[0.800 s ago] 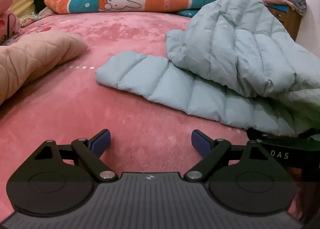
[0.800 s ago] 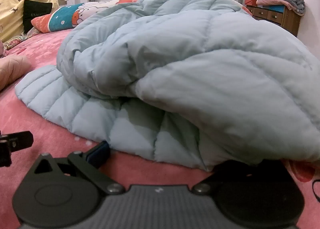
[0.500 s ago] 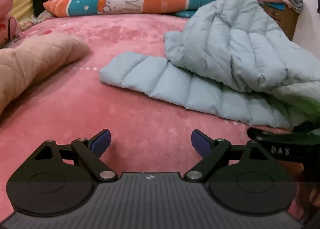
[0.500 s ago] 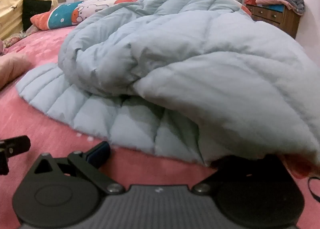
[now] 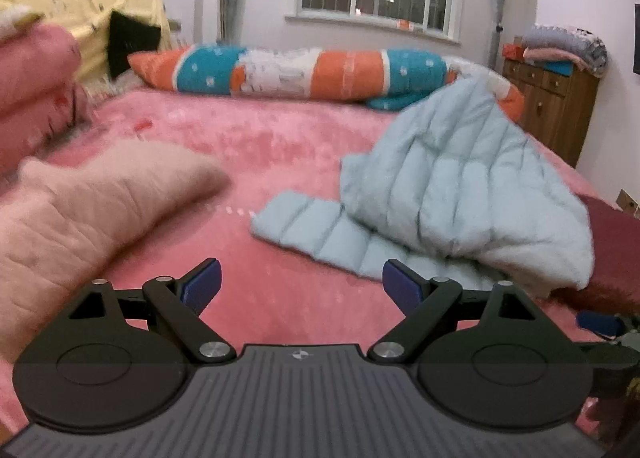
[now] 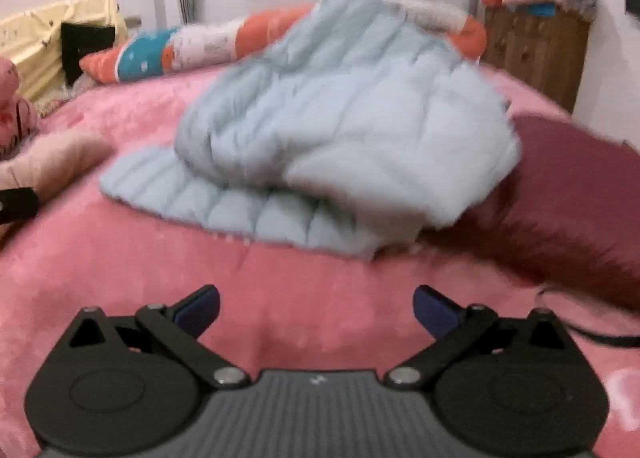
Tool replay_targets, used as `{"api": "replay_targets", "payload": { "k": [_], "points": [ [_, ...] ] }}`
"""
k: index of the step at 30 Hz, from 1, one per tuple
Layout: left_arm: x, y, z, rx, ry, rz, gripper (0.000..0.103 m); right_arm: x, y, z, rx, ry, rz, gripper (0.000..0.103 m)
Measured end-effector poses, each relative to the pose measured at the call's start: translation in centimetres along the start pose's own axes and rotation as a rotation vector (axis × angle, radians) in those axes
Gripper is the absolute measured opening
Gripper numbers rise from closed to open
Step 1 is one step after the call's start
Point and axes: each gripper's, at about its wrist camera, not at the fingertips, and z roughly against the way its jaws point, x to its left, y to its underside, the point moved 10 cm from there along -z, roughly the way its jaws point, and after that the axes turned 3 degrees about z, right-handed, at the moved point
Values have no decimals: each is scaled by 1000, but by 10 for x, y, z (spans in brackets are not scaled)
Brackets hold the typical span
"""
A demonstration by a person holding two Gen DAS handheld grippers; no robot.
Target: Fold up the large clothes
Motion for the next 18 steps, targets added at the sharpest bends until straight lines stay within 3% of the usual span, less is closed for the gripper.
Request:
{"api": "replay_targets", "payload": {
  "k": [9, 18],
  "points": [
    [8, -27, 79, -120, -50, -45, 103, -3, -47, 80, -170, 62, 14, 102],
    [8, -43, 105, -209, -76, -46, 103, 2, -77, 147, -281, 36, -15, 102]
  ]
}}
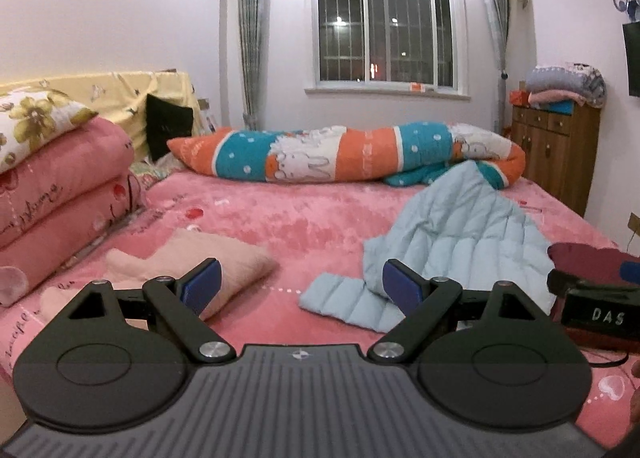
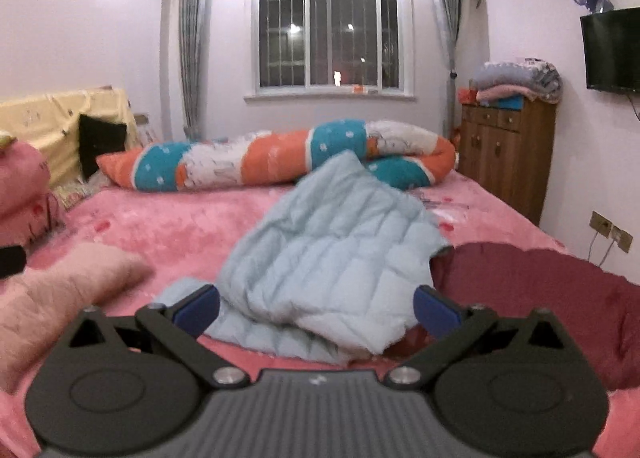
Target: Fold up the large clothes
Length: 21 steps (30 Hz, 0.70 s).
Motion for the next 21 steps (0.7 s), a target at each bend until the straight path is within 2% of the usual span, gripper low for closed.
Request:
{"api": "replay_targets", "payload": {
  "k": [3, 8, 15, 21],
  "points": [
    [-2, -4, 11, -29, -10, -5, 103, 1, -13, 16, -38, -1, -7, 102],
    [-8, -6, 6, -61, -28, -1, 103, 5, -28, 32, -79, -11, -20, 102],
    [-13, -8, 15, -95, -39, -13, 103, 6, -38, 53, -136, -25, -34, 102],
    [-15, -5, 19, -87, -7, -18, 103, 6, -36, 60, -150, -16, -26, 102]
  ]
}}
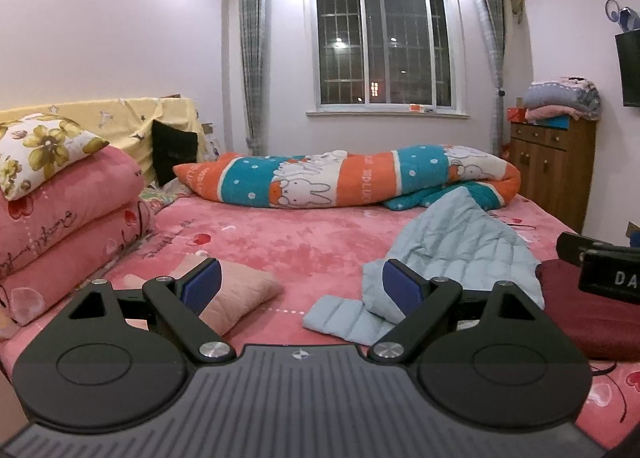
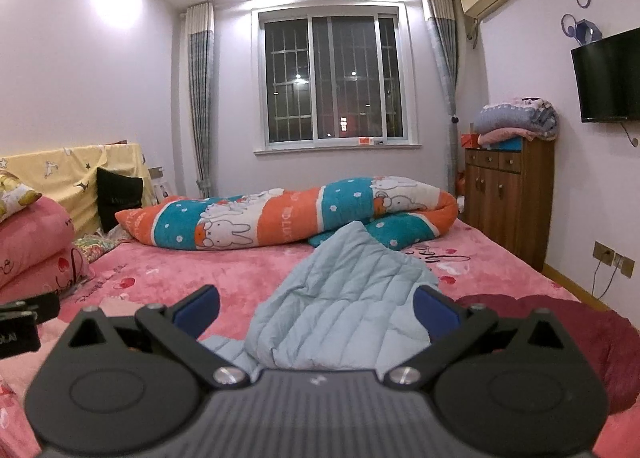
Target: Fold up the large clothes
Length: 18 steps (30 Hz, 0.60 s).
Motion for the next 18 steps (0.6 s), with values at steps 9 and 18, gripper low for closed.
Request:
{"api": "replay_targets", "payload": {
  "k": [9, 18],
  "points": [
    [-5, 5, 12, 24, 39, -17, 103, -9, 2, 5, -7, 26, 11, 102],
    [-4, 4, 21, 50, 49, -23, 103, -14, 10, 3, 16, 35, 9, 102]
  ]
}}
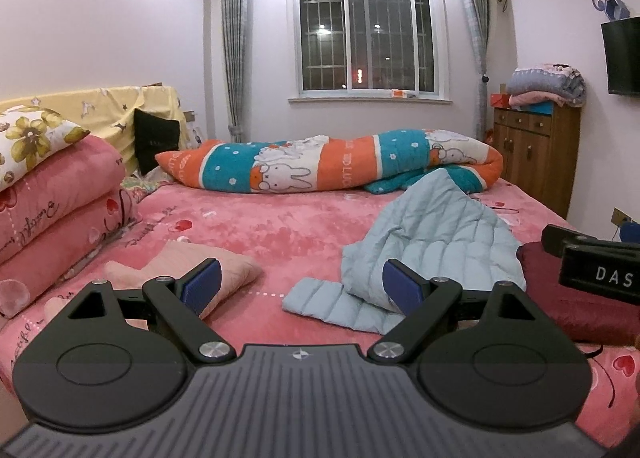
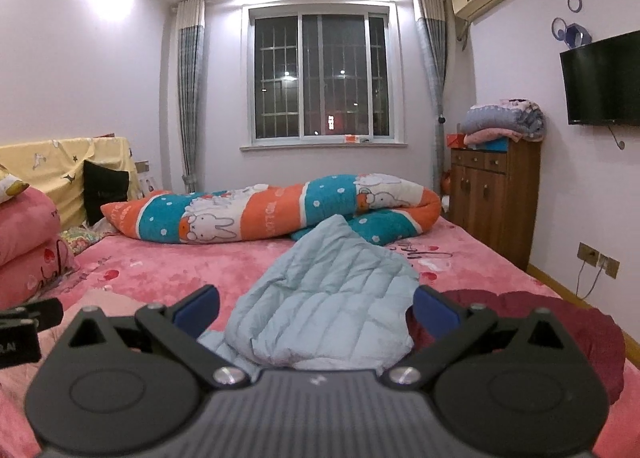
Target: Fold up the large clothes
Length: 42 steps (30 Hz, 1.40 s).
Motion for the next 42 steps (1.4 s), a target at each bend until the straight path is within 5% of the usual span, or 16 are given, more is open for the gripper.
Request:
{"api": "replay_targets", "payload": {
  "k": [19, 29, 36, 42],
  "points": [
    [-16, 34, -52, 180, 61, 6, 103, -13, 58, -49, 76, 18, 14, 102],
    [-25, 64, -129, 273, 193, 205, 103, -54, 125, -105, 166, 98, -40, 102],
    [-55, 78, -193, 318, 297, 330, 103, -66, 136, -130, 176, 95, -44, 102],
    [-63, 90, -242, 359, 311, 450, 103, -70, 137, -146, 181, 50, -71, 102]
  ]
}}
